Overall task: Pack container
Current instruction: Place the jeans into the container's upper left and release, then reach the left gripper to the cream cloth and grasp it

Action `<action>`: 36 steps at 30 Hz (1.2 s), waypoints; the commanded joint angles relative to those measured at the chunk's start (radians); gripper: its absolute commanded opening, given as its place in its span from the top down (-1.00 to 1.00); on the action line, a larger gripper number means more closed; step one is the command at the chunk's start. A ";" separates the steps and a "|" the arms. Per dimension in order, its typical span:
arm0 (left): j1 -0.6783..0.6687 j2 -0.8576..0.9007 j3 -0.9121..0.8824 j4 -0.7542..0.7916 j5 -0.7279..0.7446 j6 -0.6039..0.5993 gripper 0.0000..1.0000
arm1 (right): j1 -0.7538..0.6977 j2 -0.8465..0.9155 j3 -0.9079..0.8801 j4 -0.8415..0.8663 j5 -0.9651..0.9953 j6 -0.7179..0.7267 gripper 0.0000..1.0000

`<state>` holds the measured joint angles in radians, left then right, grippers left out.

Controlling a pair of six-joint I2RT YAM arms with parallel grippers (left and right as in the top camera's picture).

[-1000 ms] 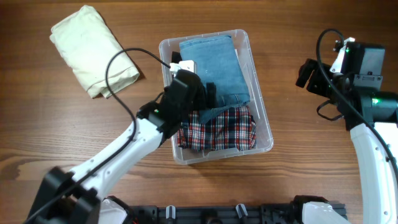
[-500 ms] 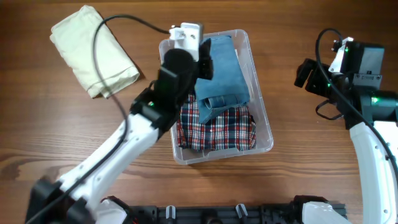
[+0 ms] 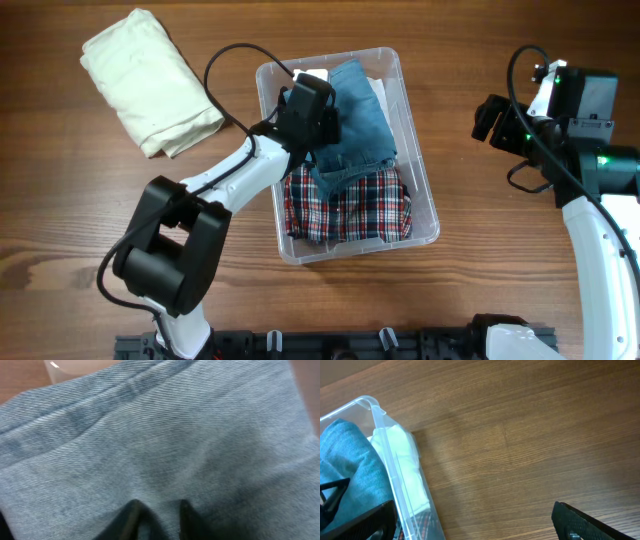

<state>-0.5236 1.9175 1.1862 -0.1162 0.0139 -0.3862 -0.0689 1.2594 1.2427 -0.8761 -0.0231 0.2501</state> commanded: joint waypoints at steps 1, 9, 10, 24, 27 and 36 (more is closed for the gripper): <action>-0.007 0.013 -0.092 -0.087 0.067 0.009 0.07 | -0.002 0.013 -0.006 0.000 -0.016 0.012 -1.00; 0.000 -0.551 -0.092 -0.272 -0.227 0.042 -0.99 | -0.003 0.013 -0.006 0.000 -0.016 0.011 -1.00; 0.019 -0.603 -0.092 -0.316 -0.311 0.041 -0.99 | -0.003 0.013 -0.006 0.000 -0.016 0.011 -0.99; 1.022 -0.244 -0.094 -0.434 0.117 -0.085 -1.00 | -0.003 0.075 -0.007 -0.003 -0.016 -0.014 -0.99; 1.073 -0.146 -0.094 -0.350 0.262 0.008 -1.00 | -0.003 0.094 -0.007 -0.002 -0.016 -0.014 -0.99; 1.082 0.058 -0.094 0.013 0.424 0.064 -0.99 | -0.003 0.099 -0.007 0.000 -0.016 -0.019 -0.99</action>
<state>0.5575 1.9213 1.0946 -0.1875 0.3565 -0.3458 -0.0689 1.3552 1.2419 -0.8776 -0.0261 0.2417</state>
